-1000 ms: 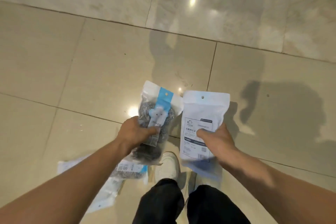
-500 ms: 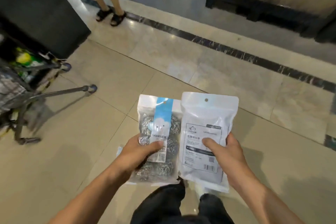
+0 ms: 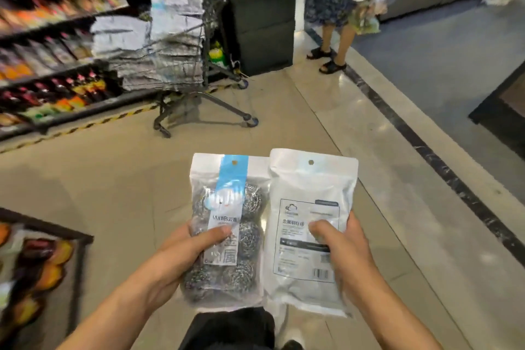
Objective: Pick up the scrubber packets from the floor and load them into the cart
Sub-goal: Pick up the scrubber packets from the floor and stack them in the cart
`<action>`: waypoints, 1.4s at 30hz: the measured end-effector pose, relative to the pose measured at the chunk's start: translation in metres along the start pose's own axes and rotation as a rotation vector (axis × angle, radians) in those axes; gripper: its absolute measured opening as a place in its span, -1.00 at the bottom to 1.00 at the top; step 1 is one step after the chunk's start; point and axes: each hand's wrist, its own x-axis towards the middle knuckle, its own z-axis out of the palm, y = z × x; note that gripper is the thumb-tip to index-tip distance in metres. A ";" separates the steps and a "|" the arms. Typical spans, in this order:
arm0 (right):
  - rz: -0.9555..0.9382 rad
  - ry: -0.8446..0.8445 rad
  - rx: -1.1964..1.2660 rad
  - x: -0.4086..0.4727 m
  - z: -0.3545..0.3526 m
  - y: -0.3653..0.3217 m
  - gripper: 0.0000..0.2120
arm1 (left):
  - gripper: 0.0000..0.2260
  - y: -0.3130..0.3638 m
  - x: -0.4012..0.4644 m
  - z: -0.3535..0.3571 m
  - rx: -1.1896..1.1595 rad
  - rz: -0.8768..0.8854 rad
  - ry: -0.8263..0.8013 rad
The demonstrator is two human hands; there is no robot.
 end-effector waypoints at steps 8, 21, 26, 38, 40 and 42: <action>-0.034 -0.192 -0.107 -0.020 0.138 -0.019 -0.58 | -0.43 -0.041 -0.053 -0.108 -0.278 -0.016 0.218; 0.019 -0.426 -0.236 -0.049 0.449 -0.023 -0.58 | -0.67 -0.083 -0.081 -0.400 -0.547 -0.012 0.472; 0.046 -0.374 -0.174 -0.041 0.519 -0.038 -0.63 | -0.30 -0.053 -0.062 -0.484 -0.559 0.027 0.464; 0.017 -0.324 -0.153 0.060 0.602 -0.136 -0.61 | -0.44 0.065 0.069 -0.581 -0.509 -0.030 0.221; 0.015 -0.325 -0.130 0.085 0.612 -0.160 -0.59 | -0.27 0.096 0.091 -0.594 -0.470 -0.015 0.147; 0.012 -0.323 -0.111 0.110 0.627 -0.184 -0.60 | -0.30 0.127 0.113 -0.605 -0.441 0.018 0.101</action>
